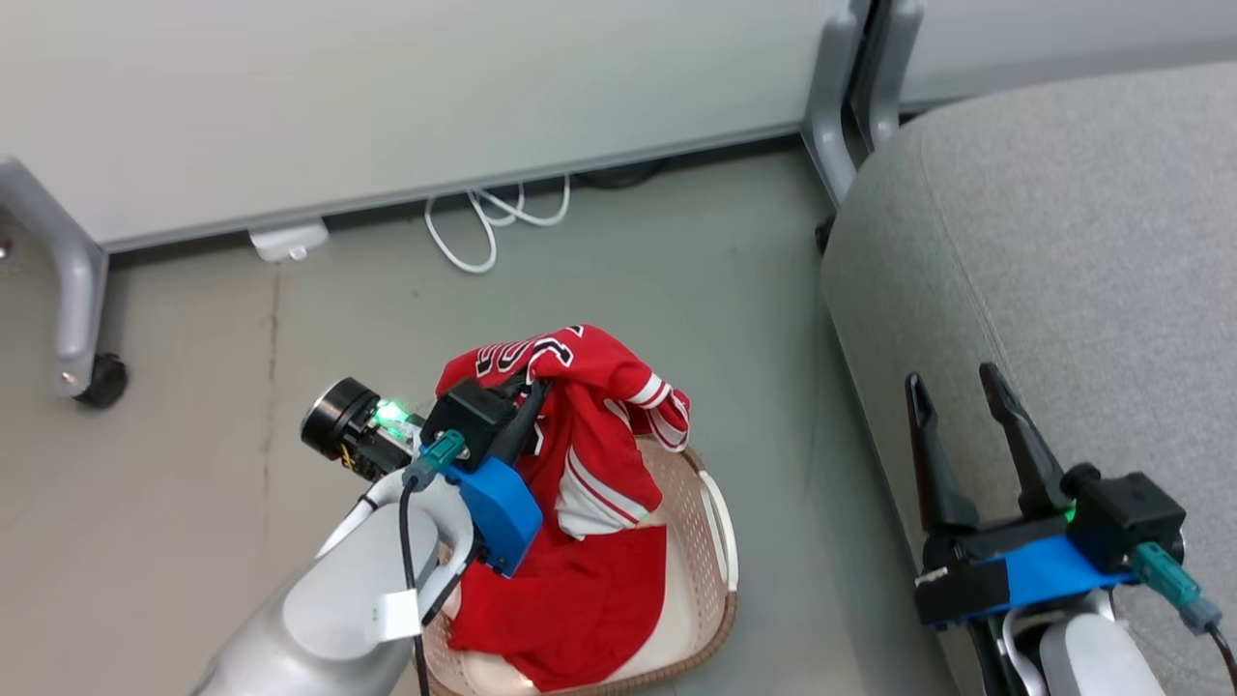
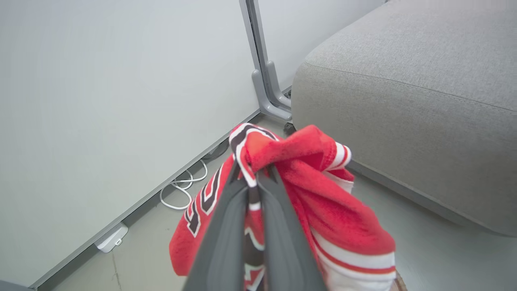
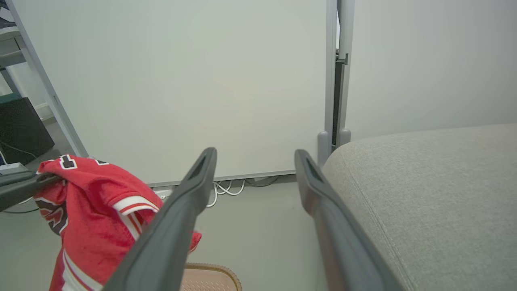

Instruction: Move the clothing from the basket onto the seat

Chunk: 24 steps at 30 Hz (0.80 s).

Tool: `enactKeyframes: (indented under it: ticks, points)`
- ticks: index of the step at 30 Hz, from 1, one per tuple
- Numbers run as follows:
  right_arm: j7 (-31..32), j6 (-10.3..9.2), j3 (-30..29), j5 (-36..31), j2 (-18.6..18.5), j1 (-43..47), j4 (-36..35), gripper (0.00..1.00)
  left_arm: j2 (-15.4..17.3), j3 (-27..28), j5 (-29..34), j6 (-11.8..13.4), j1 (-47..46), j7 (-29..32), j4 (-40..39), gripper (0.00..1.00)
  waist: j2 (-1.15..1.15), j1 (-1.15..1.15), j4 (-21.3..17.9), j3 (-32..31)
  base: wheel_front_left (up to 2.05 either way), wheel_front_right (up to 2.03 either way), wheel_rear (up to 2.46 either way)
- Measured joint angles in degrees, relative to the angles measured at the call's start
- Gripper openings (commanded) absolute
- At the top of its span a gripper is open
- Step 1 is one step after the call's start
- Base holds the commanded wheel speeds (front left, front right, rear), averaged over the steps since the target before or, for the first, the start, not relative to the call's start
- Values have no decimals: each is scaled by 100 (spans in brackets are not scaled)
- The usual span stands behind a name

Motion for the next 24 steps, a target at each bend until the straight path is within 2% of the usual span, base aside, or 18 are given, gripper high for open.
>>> enactKeyframes:
  ticks: [4,13,24]
  points:
    - [1,0,-36,2,-1,230,37,100,4,331,53,43,283,0,-322,0,0,0,91,-312,0,0,0]
    - [1,0,-77,35,0,649,67,100,-21,673,291,46,850,0,-867,0,0,0,295,-862,0,0,0]
    - [1,0,-16,38,-1,761,53,100,-25,804,502,36,1095,0,-1220,0,0,1,410,-1030,0,0,0]
